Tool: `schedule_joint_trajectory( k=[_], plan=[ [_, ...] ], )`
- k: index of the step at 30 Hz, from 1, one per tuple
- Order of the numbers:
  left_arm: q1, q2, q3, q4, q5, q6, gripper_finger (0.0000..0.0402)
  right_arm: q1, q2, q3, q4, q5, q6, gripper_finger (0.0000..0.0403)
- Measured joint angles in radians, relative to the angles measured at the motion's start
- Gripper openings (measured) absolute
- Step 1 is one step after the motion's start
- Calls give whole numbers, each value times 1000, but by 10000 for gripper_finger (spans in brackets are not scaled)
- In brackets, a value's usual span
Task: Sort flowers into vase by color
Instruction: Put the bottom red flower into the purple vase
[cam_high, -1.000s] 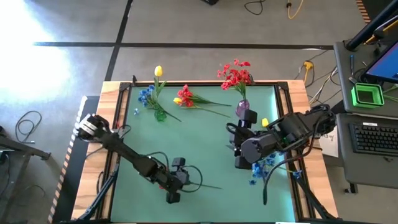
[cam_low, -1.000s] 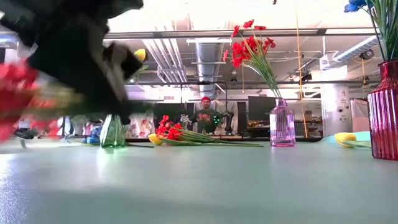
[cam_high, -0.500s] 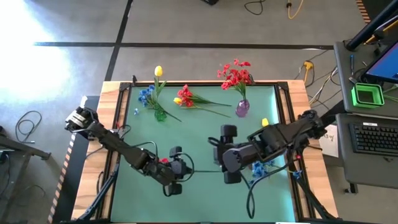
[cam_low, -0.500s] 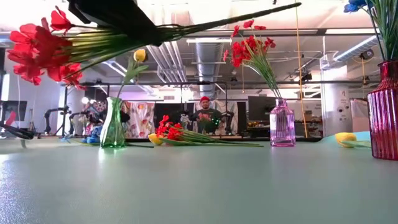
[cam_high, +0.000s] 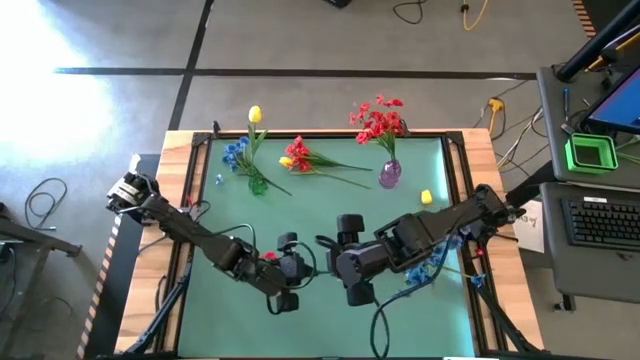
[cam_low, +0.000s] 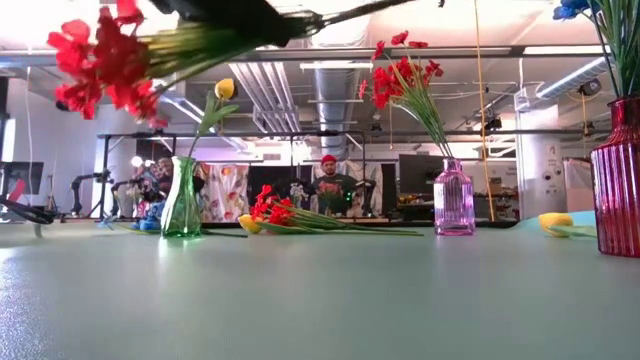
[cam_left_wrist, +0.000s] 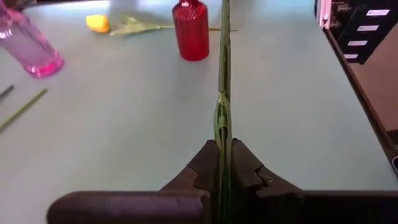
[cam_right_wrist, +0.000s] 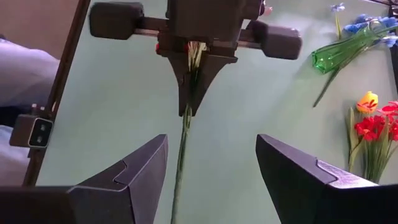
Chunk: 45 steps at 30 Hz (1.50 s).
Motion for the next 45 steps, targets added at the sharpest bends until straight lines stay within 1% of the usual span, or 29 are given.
schedule_joint_trajectory(
  k=[3, 8, 15, 20, 27, 32, 36, 39, 45],
  plan=[
    [0, 10, 52, -62, -2, 24, 1, -2, 3, -5, 1, -7, -7, 240],
    [0, 27, 132, -183, -68, 40, 1, -5, 7, -13, 9, -51, -5, 236],
    [-3, 41, 211, -305, -68, 42, 1, -7, 36, -14, 9, -51, -2, 237],
    [-19, 41, 254, -386, -71, 39, 1, -18, 94, -14, 18, -47, 5, 237],
    [-32, 41, 266, -419, -74, 32, 1, -34, 167, -14, 23, -44, 50, 237],
    [-39, 41, 269, -478, -76, 7, 1, -46, 198, -14, 17, -43, 73, 230],
    [-47, 38, 270, -495, -73, 5, 1, -50, 206, -14, 34, -43, 81, 219],
    [-54, 37, 271, -514, -36, 1, 1, -56, 210, -14, 26, -44, 90, 208],
    [-59, 29, 271, -540, -34, -13, 1, -59, 211, -14, 32, -45, 94, 185]
  ],
)
